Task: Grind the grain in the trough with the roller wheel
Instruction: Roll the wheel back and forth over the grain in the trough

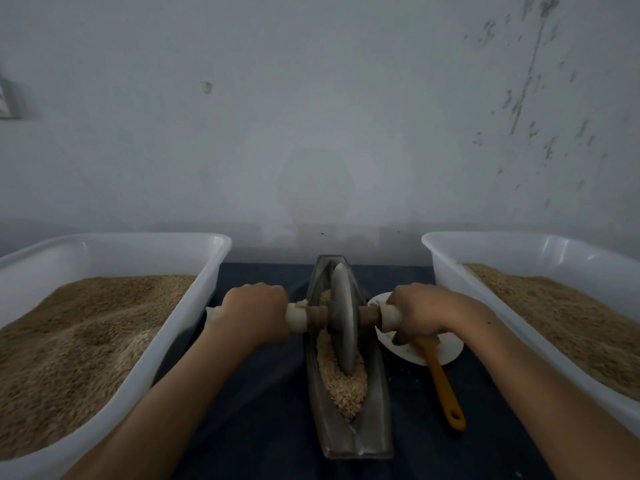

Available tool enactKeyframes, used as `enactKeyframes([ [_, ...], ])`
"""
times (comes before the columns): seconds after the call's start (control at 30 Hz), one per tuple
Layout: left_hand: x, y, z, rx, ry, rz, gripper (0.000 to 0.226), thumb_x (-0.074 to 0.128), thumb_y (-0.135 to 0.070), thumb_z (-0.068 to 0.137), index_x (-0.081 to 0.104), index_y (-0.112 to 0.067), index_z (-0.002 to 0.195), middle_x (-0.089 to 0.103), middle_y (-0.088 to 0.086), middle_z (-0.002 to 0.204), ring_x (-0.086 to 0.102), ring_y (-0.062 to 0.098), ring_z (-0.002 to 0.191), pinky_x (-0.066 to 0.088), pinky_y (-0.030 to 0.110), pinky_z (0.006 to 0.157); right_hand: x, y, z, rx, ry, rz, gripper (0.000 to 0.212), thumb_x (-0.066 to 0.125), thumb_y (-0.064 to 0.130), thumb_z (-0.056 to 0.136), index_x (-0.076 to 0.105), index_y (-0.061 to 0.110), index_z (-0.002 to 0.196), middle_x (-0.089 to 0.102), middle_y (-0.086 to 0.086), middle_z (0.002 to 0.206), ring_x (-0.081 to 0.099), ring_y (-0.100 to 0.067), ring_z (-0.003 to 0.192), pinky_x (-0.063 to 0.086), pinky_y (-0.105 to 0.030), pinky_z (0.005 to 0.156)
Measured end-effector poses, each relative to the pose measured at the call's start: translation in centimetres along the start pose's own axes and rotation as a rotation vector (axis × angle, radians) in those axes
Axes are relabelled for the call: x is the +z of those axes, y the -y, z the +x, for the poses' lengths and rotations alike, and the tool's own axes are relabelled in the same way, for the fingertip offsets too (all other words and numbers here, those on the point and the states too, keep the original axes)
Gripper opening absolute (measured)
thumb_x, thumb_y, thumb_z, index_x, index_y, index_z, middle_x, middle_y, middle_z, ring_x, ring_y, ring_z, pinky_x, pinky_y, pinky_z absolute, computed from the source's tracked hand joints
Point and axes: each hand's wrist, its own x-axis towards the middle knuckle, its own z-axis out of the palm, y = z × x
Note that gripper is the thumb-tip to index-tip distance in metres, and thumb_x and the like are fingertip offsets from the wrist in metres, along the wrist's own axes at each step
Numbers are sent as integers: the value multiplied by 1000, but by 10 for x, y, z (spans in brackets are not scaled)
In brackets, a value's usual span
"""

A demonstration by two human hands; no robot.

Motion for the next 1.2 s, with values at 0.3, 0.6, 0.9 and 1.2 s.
enactKeyframes([
  [0.3, 13, 0, 2, -37, -149, -110, 9, 58, -27, 88, 50, -22, 90, 62, -1, 98, 57, 16, 85, 43, 28, 73, 19, 3, 14, -41, -528, -126, 14, 52, 21, 89, 46, 26, 78, 60, 4, 86, 60, -20, 82, 40, -30, 65],
  [0.6, 7, -2, 0, 12, -174, -30, 14, 56, -28, 88, 55, -20, 99, 62, 0, 99, 60, 17, 89, 43, 27, 72, 12, -7, 13, -72, -258, -67, 9, 65, 28, 83, 57, 26, 85, 61, 4, 83, 57, -16, 75, 40, -27, 59],
  [0.9, 3, -3, 1, 20, -135, 35, 17, 58, -27, 86, 57, -20, 102, 62, 0, 99, 60, 16, 90, 41, 27, 70, 11, -9, 11, -50, -123, 7, 18, 70, 28, 82, 52, 27, 78, 59, 6, 81, 59, -15, 77, 45, -27, 62],
  [1.2, 12, -5, 1, -1, -309, -15, 17, 54, -31, 90, 49, -22, 104, 61, -2, 100, 60, 18, 90, 37, 28, 69, 28, -8, 20, -62, -520, -39, 14, 55, 24, 87, 49, 30, 75, 62, 6, 81, 58, -17, 74, 40, -29, 62],
])
